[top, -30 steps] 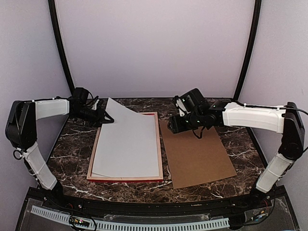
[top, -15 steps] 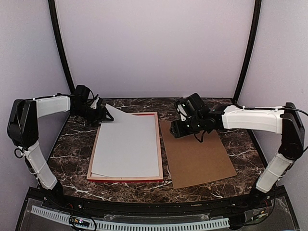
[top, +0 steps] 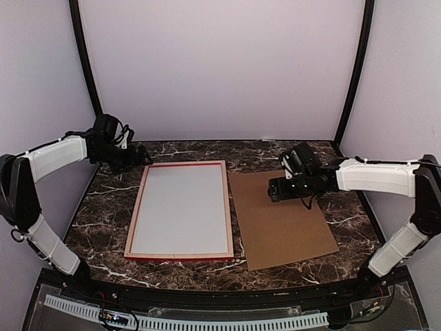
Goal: Put the photo into the frame
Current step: Place the photo on the mat board, then turn over the backboard.
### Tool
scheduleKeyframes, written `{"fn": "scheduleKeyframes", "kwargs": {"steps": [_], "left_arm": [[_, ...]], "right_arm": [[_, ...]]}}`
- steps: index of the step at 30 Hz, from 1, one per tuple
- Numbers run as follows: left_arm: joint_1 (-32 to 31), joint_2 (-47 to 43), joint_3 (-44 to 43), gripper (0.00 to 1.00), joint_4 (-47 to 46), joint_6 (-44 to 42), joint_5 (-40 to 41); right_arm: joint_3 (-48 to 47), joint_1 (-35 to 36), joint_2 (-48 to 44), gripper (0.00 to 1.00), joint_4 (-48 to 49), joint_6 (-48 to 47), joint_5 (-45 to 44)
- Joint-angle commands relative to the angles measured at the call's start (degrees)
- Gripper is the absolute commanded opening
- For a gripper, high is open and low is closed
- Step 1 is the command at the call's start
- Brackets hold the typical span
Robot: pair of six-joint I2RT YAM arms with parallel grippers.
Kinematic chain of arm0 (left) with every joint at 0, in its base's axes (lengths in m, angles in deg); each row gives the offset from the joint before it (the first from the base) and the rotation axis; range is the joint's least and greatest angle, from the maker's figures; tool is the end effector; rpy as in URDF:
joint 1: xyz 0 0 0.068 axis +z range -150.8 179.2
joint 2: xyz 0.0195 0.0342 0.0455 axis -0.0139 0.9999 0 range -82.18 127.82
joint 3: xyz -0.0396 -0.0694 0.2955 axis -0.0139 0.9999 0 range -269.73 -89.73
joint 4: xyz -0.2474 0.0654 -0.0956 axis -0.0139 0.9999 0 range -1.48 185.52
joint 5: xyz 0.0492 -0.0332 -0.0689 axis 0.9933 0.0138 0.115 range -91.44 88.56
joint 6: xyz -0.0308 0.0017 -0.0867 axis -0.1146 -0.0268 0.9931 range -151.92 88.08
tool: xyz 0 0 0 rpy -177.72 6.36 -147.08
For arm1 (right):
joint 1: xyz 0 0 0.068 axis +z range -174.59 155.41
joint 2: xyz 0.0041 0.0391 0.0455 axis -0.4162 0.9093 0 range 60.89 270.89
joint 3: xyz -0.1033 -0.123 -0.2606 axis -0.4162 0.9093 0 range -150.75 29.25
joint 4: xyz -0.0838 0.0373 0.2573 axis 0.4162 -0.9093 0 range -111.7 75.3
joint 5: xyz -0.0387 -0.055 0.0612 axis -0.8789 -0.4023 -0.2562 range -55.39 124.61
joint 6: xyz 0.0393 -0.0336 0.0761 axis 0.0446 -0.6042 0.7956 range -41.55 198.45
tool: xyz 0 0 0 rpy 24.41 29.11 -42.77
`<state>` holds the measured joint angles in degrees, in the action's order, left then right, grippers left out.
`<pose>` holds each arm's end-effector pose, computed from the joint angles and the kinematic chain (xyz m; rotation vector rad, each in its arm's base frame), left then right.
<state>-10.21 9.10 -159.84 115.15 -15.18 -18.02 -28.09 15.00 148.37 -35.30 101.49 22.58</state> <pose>0.3822 -0.0872 0.2611 -0.0188 2.4345 -0.5570 0.2866 0.2146 0.2142 -0.2605 2.4296 0.2331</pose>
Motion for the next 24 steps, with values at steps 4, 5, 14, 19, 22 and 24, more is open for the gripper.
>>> {"fn": "scheduleKeyframes", "kwargs": {"steps": [4, 5, 14, 19, 22, 24], "left_arm": [[-6.72, -9.75, 4.02, 0.99, -7.27, 3.16, -1.88], [-9.34, -9.88, 4.06, 0.99, -8.23, 4.13, -1.97], [-28.97, -0.59, 1.57, 0.99, -17.15, 10.85, -1.25], [-39.09, 10.00, -5.69, 0.99, -18.94, 13.05, -0.52], [-43.81, 17.93, -10.28, 0.99, -18.98, 13.82, -0.30], [-45.77, 22.18, -13.57, 0.99, -18.58, 14.21, 0.05]], "right_arm": [[9.53, -10.96, -6.01, 0.94, 1.31, 0.20, 0.00], [11.26, -12.77, -6.60, 0.94, 1.46, 0.04, 0.65], [20.57, -27.30, -9.79, 0.93, 5.77, 0.08, 11.67], [24.36, -31.26, -9.84, 0.91, 8.70, 1.40, 18.10], [26.28, -32.93, -10.08, 0.90, 10.68, 1.98, 21.69], [27.06, -33.55, -10.48, 0.90, 11.23, 2.09, 22.77]]}}
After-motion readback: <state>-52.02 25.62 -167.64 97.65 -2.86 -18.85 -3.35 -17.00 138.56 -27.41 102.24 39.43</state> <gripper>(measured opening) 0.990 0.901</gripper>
